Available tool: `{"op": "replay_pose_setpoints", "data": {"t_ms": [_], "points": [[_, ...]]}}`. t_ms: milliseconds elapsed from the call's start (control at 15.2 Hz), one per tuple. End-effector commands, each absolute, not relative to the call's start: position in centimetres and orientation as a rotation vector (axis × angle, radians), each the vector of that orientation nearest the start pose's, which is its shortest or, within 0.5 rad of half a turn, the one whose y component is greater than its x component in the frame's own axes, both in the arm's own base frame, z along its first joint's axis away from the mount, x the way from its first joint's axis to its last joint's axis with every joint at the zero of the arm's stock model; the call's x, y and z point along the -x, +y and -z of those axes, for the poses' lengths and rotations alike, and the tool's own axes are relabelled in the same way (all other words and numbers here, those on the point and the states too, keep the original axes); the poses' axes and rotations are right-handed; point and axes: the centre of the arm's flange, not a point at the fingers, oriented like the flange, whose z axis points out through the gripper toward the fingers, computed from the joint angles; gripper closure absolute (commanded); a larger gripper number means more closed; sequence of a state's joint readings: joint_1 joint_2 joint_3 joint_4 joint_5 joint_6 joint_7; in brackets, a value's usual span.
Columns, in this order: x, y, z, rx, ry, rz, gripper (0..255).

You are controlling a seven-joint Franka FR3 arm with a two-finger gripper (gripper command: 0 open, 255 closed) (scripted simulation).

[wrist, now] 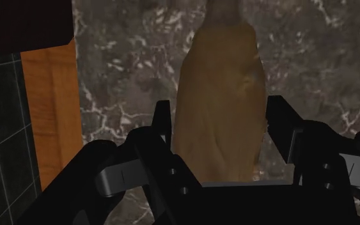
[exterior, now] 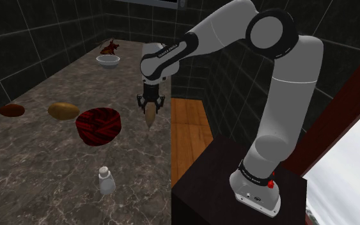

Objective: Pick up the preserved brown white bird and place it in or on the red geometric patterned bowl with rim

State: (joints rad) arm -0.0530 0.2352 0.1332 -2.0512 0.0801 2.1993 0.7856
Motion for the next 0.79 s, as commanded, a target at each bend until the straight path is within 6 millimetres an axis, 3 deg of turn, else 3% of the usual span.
{"op": "replay_pose_setpoints", "data": {"t_ms": [0,726], "points": [[-57.5,4.7,-32.9,2.868,1.142,-0.181,255],[-57.5,4.7,-38.7,2.868,1.142,-0.181,255]]}}
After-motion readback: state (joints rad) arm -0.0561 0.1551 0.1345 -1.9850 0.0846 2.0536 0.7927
